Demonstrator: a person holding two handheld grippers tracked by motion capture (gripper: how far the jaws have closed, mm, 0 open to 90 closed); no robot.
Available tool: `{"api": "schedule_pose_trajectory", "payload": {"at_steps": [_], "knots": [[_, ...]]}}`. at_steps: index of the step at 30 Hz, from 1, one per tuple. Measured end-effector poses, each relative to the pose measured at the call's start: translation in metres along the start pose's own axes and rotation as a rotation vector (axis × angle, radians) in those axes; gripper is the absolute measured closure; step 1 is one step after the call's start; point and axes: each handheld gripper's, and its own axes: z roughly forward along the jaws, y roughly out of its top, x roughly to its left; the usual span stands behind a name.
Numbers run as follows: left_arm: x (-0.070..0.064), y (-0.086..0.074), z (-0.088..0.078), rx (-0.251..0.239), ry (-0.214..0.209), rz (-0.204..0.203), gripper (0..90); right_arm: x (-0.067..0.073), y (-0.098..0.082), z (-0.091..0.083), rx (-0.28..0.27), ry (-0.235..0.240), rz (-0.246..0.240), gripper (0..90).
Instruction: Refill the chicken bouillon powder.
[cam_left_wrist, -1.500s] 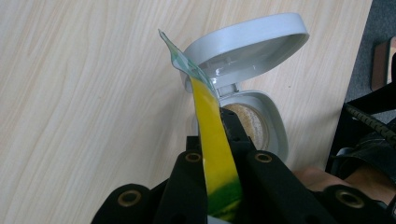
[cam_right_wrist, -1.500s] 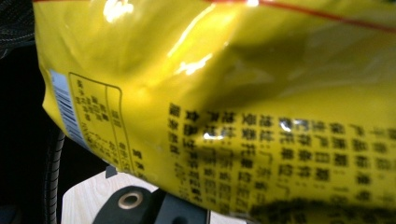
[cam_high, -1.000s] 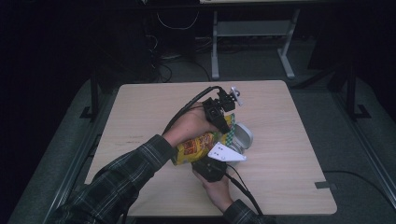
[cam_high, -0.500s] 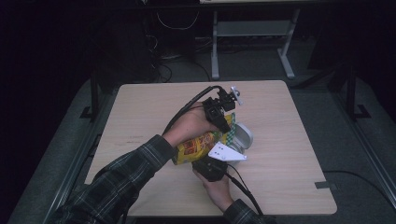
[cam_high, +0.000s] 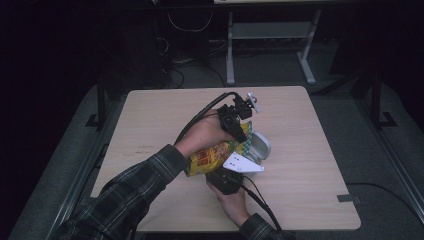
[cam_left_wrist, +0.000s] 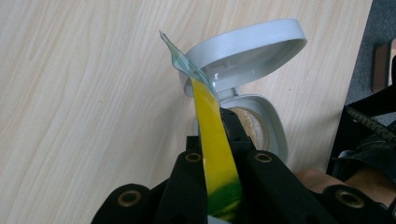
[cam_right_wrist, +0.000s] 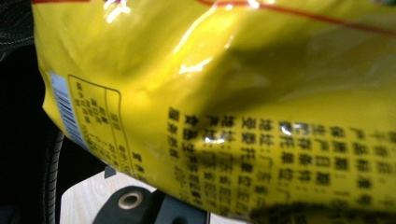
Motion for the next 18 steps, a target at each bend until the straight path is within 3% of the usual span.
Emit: {"api": "schedule_pose_trajectory", "payload": {"at_steps": [18], "knots": [[-0.0010, 0.0011, 0.0006, 0.004, 0.001, 0.002, 89.7, -0.0001, 0.0002, 0.0000, -0.004, 0.000, -0.001, 89.8]]}}
